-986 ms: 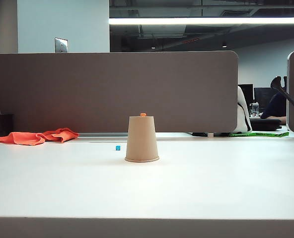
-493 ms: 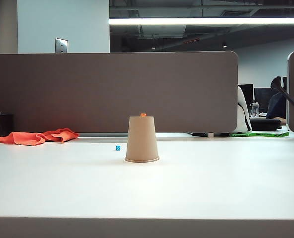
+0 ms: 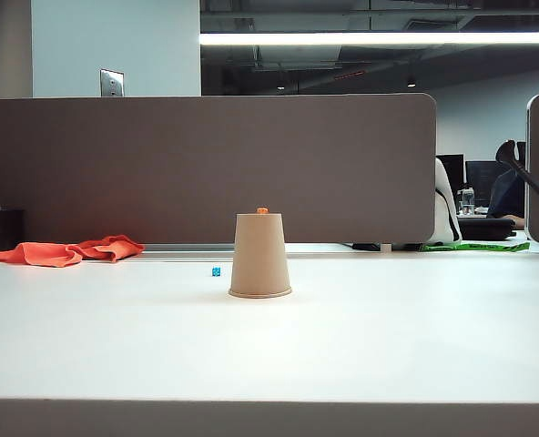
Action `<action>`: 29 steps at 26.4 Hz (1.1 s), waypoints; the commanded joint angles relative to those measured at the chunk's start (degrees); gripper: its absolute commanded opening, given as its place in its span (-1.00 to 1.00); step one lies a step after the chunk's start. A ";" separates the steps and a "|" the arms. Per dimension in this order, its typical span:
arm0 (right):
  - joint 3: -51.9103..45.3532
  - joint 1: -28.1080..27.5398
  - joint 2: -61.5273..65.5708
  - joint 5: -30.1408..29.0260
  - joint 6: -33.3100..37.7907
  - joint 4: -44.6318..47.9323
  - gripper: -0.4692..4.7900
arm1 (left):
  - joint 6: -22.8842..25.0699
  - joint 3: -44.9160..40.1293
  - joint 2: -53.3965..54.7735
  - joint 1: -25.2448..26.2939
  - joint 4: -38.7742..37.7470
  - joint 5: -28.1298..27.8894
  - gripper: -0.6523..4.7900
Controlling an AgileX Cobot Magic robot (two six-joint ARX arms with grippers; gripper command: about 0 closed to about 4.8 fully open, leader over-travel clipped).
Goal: Throw the dice onto the paper cup, compare its value with the values of the other dice on the table, place the die with the higher value on the paper cup, and take no action if both dice have the same value.
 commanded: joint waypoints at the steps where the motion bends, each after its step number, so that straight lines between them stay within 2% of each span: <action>1: -0.09 0.00 -0.07 -2.47 0.11 1.31 -0.84 | 1.77 0.15 0.07 -0.02 1.01 -0.28 -0.78; 4: -0.09 0.00 -0.04 -2.38 -0.90 1.29 -0.84 | 4.50 0.15 0.07 0.02 0.31 -1.14 -0.78; 8: -0.09 -0.02 -0.04 -2.40 -3.48 1.05 -0.84 | 4.48 0.15 0.07 0.07 -0.85 -1.11 -0.78; 14: -0.09 -0.04 -0.04 -2.43 -3.65 0.55 -0.84 | 4.46 0.13 0.07 0.70 -1.33 -0.55 -0.78; 17: -0.09 -0.07 -0.04 -2.43 -3.89 -0.37 -0.84 | 3.98 0.15 0.07 3.41 -1.29 3.67 -0.78; 24: -0.09 -0.07 -0.04 -1.97 -3.89 -2.47 -0.84 | 0.79 0.17 0.07 13.62 -0.55 13.20 -0.78; 29: -0.09 -0.09 -0.04 -1.86 -3.87 -3.67 -0.84 | -0.07 0.17 0.07 14.91 -0.39 14.78 -0.78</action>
